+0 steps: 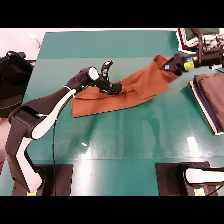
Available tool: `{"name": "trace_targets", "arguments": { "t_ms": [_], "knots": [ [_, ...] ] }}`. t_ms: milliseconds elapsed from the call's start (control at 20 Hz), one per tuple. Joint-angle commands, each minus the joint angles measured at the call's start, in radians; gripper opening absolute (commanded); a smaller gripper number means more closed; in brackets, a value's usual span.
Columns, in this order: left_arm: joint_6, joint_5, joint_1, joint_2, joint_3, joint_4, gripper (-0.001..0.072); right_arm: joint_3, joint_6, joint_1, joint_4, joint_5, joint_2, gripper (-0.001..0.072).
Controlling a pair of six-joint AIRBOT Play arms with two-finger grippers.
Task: Fold the shirts.
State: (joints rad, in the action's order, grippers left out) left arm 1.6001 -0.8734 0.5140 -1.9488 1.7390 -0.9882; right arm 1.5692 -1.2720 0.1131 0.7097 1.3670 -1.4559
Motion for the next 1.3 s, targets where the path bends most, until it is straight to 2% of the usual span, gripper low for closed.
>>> {"name": "trace_targets", "arguments": {
  "t_ms": [0,200,350,550,700,750,800,850,1000,1100,1250],
  "knots": [
    [0.002,0.032,0.013,-0.039,0.022,0.020,0.0019,0.104,-0.060,-0.113,-0.003,-0.010,0.008,0.0015],
    [0.023,0.049,0.008,-0.041,0.037,0.000,0.0019,0.175,-0.108,-0.197,-0.003,-0.026,-0.019,0.0015],
    [0.023,-0.060,-0.050,-0.023,0.116,-0.045,0.0019,0.238,-0.128,-0.260,-0.004,-0.040,-0.063,0.0015],
    [0.023,-0.196,-0.215,0.114,0.172,-0.205,0.0019,0.310,-0.135,-0.384,-0.005,-0.089,-0.149,0.0016],
    [0.015,-0.217,-0.355,0.251,0.172,-0.233,0.0020,0.389,-0.133,-0.561,-0.013,-0.215,-0.275,0.0017],
    [0.014,-0.218,-0.395,0.294,0.172,-0.233,0.0019,0.425,-0.119,-0.630,-0.014,-0.269,-0.330,0.0064],
    [0.014,-0.220,-0.426,0.327,0.172,-0.233,0.0020,0.475,-0.096,-0.703,-0.013,-0.317,-0.392,0.0290],
    [0.014,-0.225,-0.453,0.359,0.172,-0.234,0.0020,0.514,-0.094,-0.756,-0.011,-0.345,-0.438,0.0406],
    [0.003,-0.254,-0.507,0.415,0.173,-0.235,0.0020,0.484,-0.088,-0.785,0.004,-0.371,-0.445,0.0409],
    [-0.040,-0.286,-0.509,0.431,0.172,-0.241,0.0020,0.352,-0.088,-0.718,0.040,-0.346,-0.370,0.0409],
    [-0.049,-0.298,-0.499,0.432,0.171,-0.235,0.0020,0.187,-0.089,-0.566,0.100,-0.289,-0.273,0.0408]
  ]
}}
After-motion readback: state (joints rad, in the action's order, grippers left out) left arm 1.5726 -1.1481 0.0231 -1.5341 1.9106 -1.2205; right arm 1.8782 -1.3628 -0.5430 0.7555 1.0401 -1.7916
